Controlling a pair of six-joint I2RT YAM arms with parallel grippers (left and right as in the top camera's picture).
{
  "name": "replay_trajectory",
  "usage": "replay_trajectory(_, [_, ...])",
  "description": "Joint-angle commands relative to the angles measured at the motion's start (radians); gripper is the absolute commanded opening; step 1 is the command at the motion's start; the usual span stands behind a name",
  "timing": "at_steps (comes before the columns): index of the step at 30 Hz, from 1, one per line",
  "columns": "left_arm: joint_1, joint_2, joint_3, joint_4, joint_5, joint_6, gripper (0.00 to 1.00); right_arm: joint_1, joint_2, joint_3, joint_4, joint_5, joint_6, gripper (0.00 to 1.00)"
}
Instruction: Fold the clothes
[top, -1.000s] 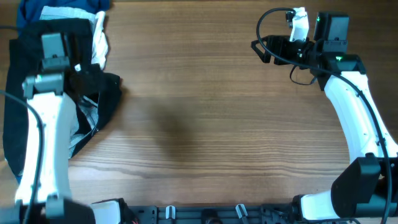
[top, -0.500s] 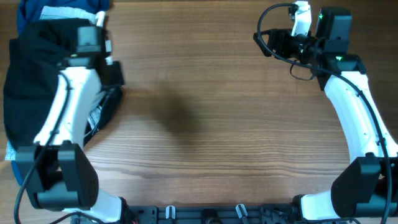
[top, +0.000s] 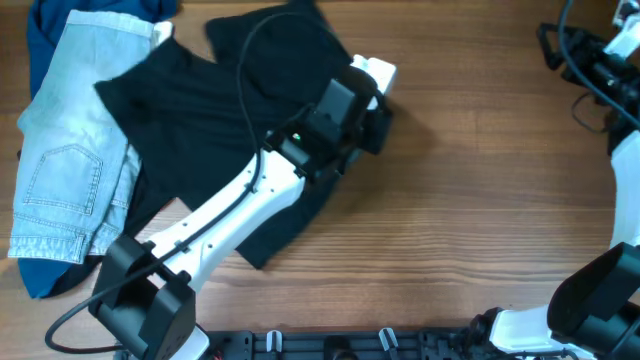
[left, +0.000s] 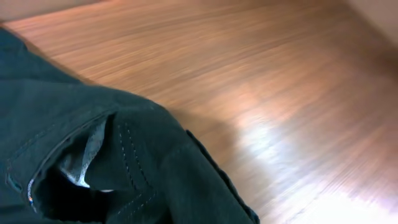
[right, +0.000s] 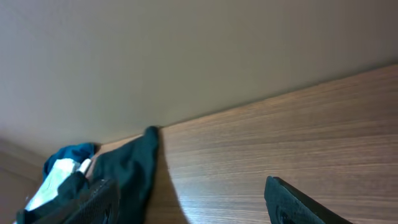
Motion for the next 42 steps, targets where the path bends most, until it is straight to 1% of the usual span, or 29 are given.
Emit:
replay_trajectory(1, [-0.062, -0.023, 0.020, 0.027, 0.066, -0.024, 0.05, 0.000, 0.003, 0.012, 0.003, -0.053, 0.007, 0.75])
replay_trajectory(2, [-0.075, -0.023, 0.020, 0.013, 0.066, -0.024, 0.25, 0.000, 0.003, 0.012, 0.002, -0.053, 0.007, 0.76])
replay_trajectory(3, [-0.078, -0.025, 0.020, -0.017, 0.050, -0.024, 0.71, 0.000, 0.003, 0.012, -0.001, -0.053, 0.007, 0.76])
replay_trajectory(4, [-0.071, -0.042, 0.023, -0.056, 0.016, -0.025, 1.00, 0.000, 0.003, 0.012, -0.006, -0.053, 0.007, 0.77])
replay_trajectory(6, [-0.021, -0.113, 0.055, -0.166, -0.049, -0.025, 1.00, 0.000, 0.003, 0.012, -0.018, -0.055, 0.006, 0.79])
replay_trajectory(8, [0.060, -0.211, 0.094, -0.272, -0.058, -0.036, 1.00, 0.007, 0.003, 0.012, -0.061, -0.068, -0.009, 0.79])
replay_trajectory(9, [0.128, -0.278, 0.100, -0.343, -0.058, -0.074, 1.00, 0.023, 0.003, 0.012, -0.110, -0.068, -0.047, 0.80])
replay_trajectory(11, [0.214, -0.333, 0.100, -0.479, -0.056, -0.130, 1.00, 0.069, 0.003, 0.011, -0.229, -0.040, -0.121, 0.80])
replay_trajectory(12, [0.264, -0.339, 0.100, -0.621, -0.046, -0.174, 1.00, 0.106, 0.003, 0.011, -0.307, 0.014, -0.158, 0.81])
replay_trajectory(13, [0.284, -0.327, 0.098, -0.738, -0.046, -0.210, 1.00, 0.167, 0.004, 0.010, -0.398, 0.097, -0.203, 0.82])
replay_trajectory(15, [0.286, -0.304, 0.081, -0.868, -0.037, -0.251, 1.00, 0.257, 0.004, 0.008, -0.468, 0.242, -0.222, 0.85])
replay_trajectory(16, [0.286, -0.289, 0.058, -0.929, -0.013, -0.294, 1.00, 0.304, 0.004, 0.008, -0.487, 0.312, -0.224, 0.88])
replay_trajectory(18, [0.284, -0.273, -0.016, -0.980, 0.065, -0.356, 1.00, 0.380, 0.004, 0.008, -0.511, 0.415, -0.211, 0.90])
replay_trajectory(21, [0.261, -0.272, -0.208, -0.990, 0.089, -0.557, 1.00, 0.399, 0.017, 0.008, -0.511, 0.428, -0.206, 0.90])
replay_trajectory(24, [0.212, -0.274, -0.418, -0.883, 0.112, -0.820, 1.00, 0.400, 0.080, 0.008, -0.509, 0.427, -0.197, 0.90])
replay_trajectory(25, [0.198, -0.274, -0.451, -0.853, 0.111, -0.864, 1.00, 0.400, 0.101, 0.008, -0.508, 0.426, -0.183, 0.90])
replay_trajectory(26, [0.177, -0.274, -0.480, -0.822, 0.110, -0.892, 0.97, 0.400, 0.130, 0.008, -0.506, 0.411, -0.184, 0.90])
replay_trajectory(27, [0.159, -0.274, -0.506, -0.795, 0.106, -0.900, 0.91, 0.400, 0.159, 0.008, -0.501, 0.396, -0.183, 0.89])
replay_trajectory(28, [0.144, -0.274, -0.538, -0.773, 0.085, -0.941, 0.87, 0.400, 0.184, 0.008, -0.499, 0.394, -0.183, 0.89])
replay_trajectory(29, [0.135, -0.274, -0.579, -0.745, 0.070, -0.982, 0.85, 0.400, 0.195, 0.008, -0.499, 0.393, -0.183, 0.88])
replay_trajectory(30, [0.135, -0.274, -0.639, -0.673, 0.066, -1.002, 0.84, 0.400, 0.202, 0.008, -0.499, 0.394, -0.183, 0.88])
replay_trajectory(32, [0.136, -0.274, -0.713, -0.546, 0.065, -1.001, 0.82, 0.400, 0.204, 0.008, -0.494, 0.394, -0.184, 0.89])
replay_trajectory(34, [0.136, -0.274, -0.747, -0.529, 0.024, -1.001, 0.79, 0.400, 0.204, 0.008, -0.492, 0.394, -0.184, 0.88])
replay_trajectory(36, [0.136, -0.272, -0.799, -0.438, 0.016, -1.001, 0.66, 0.400, 0.204, 0.008, -0.481, 0.393, -0.184, 0.89])
replay_trajectory(37, [0.136, -0.270, -0.822, -0.396, 0.015, -1.001, 0.56, 0.400, 0.204, 0.008, -0.477, 0.393, -0.184, 0.89])
replay_trajectory(38, [0.136, -0.270, -0.851, -0.352, -0.008, -1.001, 0.44, 0.401, 0.204, 0.008, -0.477, 0.389, -0.184, 0.87])
replay_trajectory(41, [0.136, -0.270, -0.860, -0.341, -0.045, -1.001, 0.04, 0.422, 0.212, 0.008, -0.474, 0.391, -0.187, 0.86])
replay_trajectory(42, [0.136, -0.270, -0.860, -0.341, -0.048, -1.001, 0.04, 0.426, 0.214, 0.008, -0.476, 0.391, -0.187, 0.86])
